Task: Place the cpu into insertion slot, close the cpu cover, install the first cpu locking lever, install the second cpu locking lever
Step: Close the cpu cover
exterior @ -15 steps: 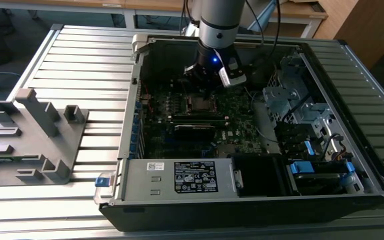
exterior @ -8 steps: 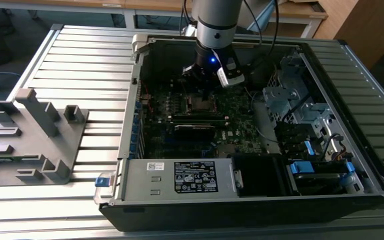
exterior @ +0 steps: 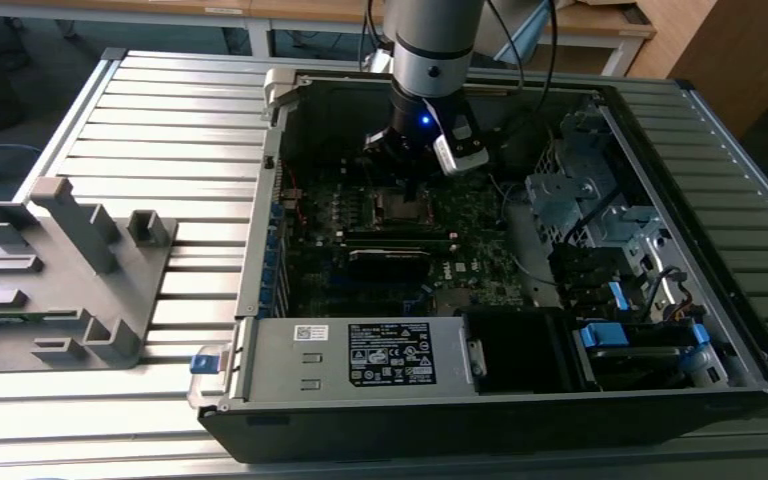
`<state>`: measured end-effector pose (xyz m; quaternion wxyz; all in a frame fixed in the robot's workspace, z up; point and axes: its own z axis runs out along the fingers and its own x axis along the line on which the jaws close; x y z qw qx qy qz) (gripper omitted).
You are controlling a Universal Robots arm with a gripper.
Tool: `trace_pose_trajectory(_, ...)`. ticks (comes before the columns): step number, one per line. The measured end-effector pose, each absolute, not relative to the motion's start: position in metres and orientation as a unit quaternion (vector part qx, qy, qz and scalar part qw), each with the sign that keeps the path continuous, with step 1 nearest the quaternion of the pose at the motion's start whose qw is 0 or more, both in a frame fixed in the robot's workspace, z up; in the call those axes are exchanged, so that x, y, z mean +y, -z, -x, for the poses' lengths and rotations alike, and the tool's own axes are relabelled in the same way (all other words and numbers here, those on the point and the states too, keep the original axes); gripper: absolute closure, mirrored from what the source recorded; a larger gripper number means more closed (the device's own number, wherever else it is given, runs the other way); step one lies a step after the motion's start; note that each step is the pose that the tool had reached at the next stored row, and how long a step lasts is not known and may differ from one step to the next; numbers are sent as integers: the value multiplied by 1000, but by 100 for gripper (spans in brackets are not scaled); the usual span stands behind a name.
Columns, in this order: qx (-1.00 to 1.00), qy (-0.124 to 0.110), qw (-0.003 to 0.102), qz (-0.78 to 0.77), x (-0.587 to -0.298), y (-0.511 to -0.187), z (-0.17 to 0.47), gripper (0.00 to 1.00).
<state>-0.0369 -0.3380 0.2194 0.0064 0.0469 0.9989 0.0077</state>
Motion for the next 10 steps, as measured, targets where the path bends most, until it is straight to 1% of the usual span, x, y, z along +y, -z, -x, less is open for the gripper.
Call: trace_pose_trajectory(10, 999, -8, 7, -47, -338, -219, 46, 89)
